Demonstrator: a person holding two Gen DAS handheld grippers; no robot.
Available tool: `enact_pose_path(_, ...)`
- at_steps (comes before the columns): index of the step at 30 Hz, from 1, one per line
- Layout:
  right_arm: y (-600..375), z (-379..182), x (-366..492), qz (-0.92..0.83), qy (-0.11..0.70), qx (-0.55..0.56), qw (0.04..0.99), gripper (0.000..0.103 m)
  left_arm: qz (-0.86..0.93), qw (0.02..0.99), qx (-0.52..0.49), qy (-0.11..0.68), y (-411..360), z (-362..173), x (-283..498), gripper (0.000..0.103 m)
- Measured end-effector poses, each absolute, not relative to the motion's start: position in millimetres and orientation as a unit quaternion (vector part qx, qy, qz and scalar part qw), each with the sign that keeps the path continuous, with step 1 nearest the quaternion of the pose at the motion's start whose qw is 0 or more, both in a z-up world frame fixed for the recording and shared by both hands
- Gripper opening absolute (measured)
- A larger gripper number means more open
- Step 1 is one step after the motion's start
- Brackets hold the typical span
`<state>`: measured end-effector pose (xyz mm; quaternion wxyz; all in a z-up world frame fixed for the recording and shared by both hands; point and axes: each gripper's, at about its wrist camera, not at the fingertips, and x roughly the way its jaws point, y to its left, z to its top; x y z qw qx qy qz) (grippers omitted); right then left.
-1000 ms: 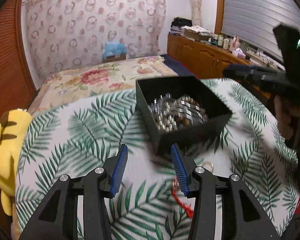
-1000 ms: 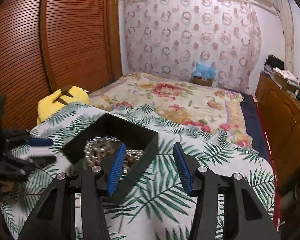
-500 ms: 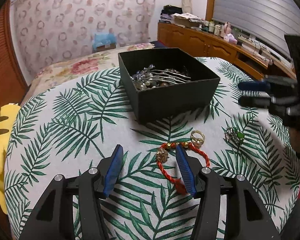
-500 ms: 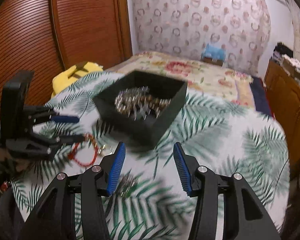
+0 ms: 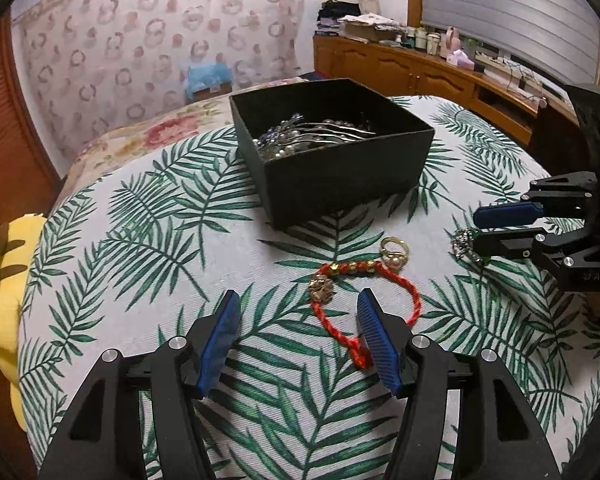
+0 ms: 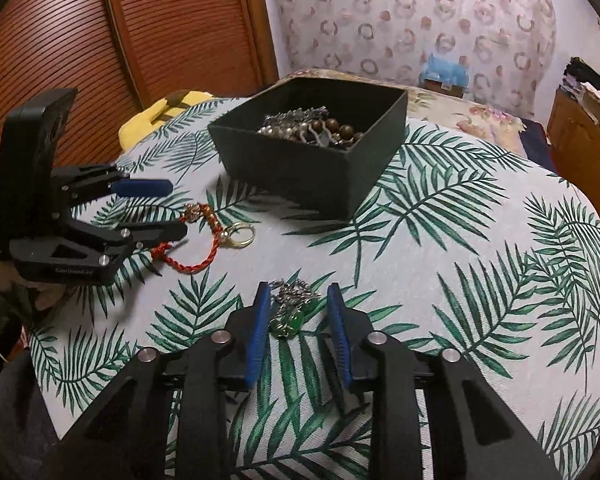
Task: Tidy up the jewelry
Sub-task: 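Grasp the red cord bracelet with left gripper while right grasps the green pendant, then carry the red bracelet and green pendant into the black box and open both grippers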
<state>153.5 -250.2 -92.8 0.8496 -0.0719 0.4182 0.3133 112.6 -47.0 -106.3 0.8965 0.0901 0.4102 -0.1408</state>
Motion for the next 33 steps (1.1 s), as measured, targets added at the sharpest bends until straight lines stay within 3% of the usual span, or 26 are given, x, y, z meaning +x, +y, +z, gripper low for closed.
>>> enact_pose_path(3, -250, -94, 153, 0.306, 0.42, -0.082, 0.851, 0.021, -0.131, 0.895, 0.099, 0.414, -44, -108, 113, 0.058)
enact_pose_path(12, -254, -94, 154, 0.28, 0.417, -0.101, 0.859, 0.021, -0.113, 0.893, 0.106, 0.422, -35, -109, 112, 0.059)
enact_pose_path(18, -252, -94, 157, 0.278, 0.413, -0.103, 0.861, 0.021, -0.132, 0.892, 0.104, 0.421, -43, -108, 113, 0.035)
enact_pose_path(23, -251, -94, 157, 0.277, 0.411, -0.107, 0.862, 0.021, -0.137, 0.889, 0.116, 0.422, -51, -107, 116, 0.006)
enact_pose_path(33, -255, -93, 157, 0.285, 0.411, -0.095, 0.861, 0.02, -0.13, 0.901, 0.077, 0.406, -38, -95, 123, 0.002)
